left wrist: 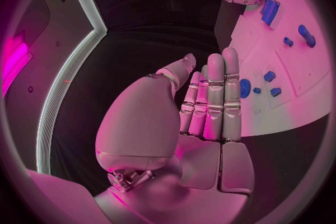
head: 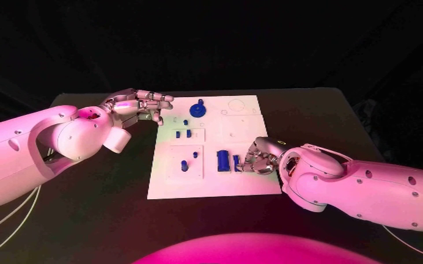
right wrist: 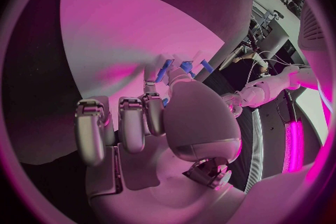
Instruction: Assemble the parts on the task board
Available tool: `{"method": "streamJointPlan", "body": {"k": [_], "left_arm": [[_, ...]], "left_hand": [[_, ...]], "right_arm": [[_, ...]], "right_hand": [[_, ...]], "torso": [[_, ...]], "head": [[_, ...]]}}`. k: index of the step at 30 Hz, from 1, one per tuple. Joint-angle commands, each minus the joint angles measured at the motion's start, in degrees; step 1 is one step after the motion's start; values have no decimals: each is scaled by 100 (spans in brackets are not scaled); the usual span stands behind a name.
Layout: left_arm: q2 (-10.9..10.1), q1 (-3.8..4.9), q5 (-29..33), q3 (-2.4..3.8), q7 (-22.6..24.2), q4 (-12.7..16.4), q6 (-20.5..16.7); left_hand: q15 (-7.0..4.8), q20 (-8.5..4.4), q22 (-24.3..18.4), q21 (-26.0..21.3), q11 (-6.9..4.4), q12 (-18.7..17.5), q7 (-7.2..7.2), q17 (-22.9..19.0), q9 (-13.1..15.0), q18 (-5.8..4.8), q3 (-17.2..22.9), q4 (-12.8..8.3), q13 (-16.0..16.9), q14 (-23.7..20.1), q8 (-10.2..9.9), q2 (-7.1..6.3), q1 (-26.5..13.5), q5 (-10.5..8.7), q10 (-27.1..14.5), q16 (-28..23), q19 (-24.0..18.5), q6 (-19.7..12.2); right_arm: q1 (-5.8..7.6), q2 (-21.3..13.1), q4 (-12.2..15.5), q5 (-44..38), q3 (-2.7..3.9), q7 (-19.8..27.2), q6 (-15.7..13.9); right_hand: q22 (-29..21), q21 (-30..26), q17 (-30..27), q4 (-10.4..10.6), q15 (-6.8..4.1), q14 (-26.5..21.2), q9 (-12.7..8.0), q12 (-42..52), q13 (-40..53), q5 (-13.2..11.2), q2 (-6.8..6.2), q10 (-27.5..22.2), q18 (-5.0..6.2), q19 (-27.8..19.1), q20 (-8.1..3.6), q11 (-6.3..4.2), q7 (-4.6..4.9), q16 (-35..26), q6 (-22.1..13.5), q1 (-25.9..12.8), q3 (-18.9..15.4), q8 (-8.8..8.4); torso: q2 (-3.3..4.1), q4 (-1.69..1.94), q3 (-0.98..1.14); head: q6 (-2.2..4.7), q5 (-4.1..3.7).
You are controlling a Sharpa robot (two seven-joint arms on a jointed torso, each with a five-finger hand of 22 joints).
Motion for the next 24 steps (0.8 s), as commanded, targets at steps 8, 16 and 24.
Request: {"method": "streamJointPlan", "body": {"k": [8, 16, 24], "left_arm": [[12, 5, -2, 1, 33, -8, 93], [48, 0, 56, -28, 238, -52, -47], [233, -66, 443, -89, 946, -257, -551]], "left_hand": [[5, -11, -6, -38, -6, 24, -14, -6, -9, 118, -13, 7, -9, -46, 20, 59, -21, -1, -43, 0, -36, -39], [14, -2, -15, -53, -3, 52, -14, -24, -14, 115, -39, 38, -9, -51, 35, 56, -75, -4, -58, 11, -38, -49], [73, 102, -256, -432, -20, 267, -67, -198, -8, 116, -639, 415, 64, -315, 145, -77, -572, 4, -91, -166, -192, -42]], "right_arm": [[-4, -72, 132, -75, 9, 93, -104], [277, -249, 111, 790, 32, 1009, -573], [765, -49, -918, 3608, 32, 2946, -695]], "right_hand": [[1474, -44, 1007, 15, -38, 495, 7, 2, 744, -35, 9, 86, -100, 554, -56, -22, 14, -10, 1, 49, -39, 34], [1291, -668, 656, 45, 59, 403, -100, -438, 464, 63, -36, -155, 33, 303, 0, 114, 189, -241, -412, 203, -158, -240], [174, -3983, -1792, -133, 260, -437, -276, -4050, -2059, -444, 38, -2104, 632, -1087, 202, 335, 427, -2300, -713, 942, -218, -620]], "torso": [[-16, -18, -3], [-90, -44, -30], [-313, -104, -95]], "head": [[15, 14], [100, 23], [286, 50]]}}
